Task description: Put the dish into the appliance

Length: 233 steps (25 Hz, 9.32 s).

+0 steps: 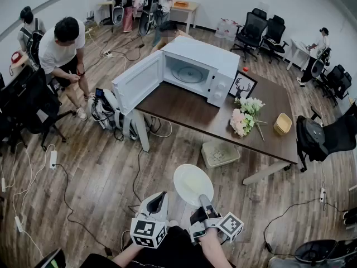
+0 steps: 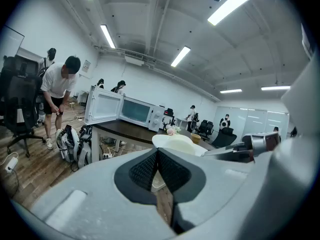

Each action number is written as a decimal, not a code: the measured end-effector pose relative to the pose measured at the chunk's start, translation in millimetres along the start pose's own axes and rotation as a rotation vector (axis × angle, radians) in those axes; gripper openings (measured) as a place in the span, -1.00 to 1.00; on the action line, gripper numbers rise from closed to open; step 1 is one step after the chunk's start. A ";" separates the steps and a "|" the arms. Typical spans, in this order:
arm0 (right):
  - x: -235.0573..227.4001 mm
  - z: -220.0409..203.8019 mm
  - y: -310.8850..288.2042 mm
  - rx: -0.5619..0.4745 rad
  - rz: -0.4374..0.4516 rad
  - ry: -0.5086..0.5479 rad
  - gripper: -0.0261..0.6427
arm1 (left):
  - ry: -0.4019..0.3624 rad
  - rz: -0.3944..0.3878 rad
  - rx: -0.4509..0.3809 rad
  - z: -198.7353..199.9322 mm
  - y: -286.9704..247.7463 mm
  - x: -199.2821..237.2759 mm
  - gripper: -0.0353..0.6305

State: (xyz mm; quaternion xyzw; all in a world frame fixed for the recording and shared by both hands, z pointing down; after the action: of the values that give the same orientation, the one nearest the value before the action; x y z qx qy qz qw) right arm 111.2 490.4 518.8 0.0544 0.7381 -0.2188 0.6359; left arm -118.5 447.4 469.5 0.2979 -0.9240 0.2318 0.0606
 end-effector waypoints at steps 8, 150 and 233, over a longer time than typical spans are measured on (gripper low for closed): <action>3.9 3.0 -10.4 0.059 -0.002 0.050 -0.78 | 0.021 0.016 -0.013 1.3 -3.3 -0.1 -0.86; 113.9 335.0 -649.4 -0.112 -0.212 0.288 -0.15 | 0.068 0.031 0.136 263.9 -512.1 286.3 -0.86; 109.4 265.7 -502.7 0.120 -0.447 1.248 -0.67 | -0.056 -0.073 0.073 232.4 -482.6 248.7 -0.86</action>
State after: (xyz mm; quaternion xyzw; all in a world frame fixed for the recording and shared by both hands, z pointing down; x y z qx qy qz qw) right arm 153.7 -87.0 515.8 0.0516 0.9479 -0.3136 0.0242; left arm -36.0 -135.5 515.3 0.3399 -0.9048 0.2546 0.0320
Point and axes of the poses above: the fingertips, and each gripper's own axes: y backward along the fingers, x to its left, z out of its top, the point moved 10 cm from there along y, backward along the fingers, and after that the axes turned 8 degrees about x, right-handed, at the moved point
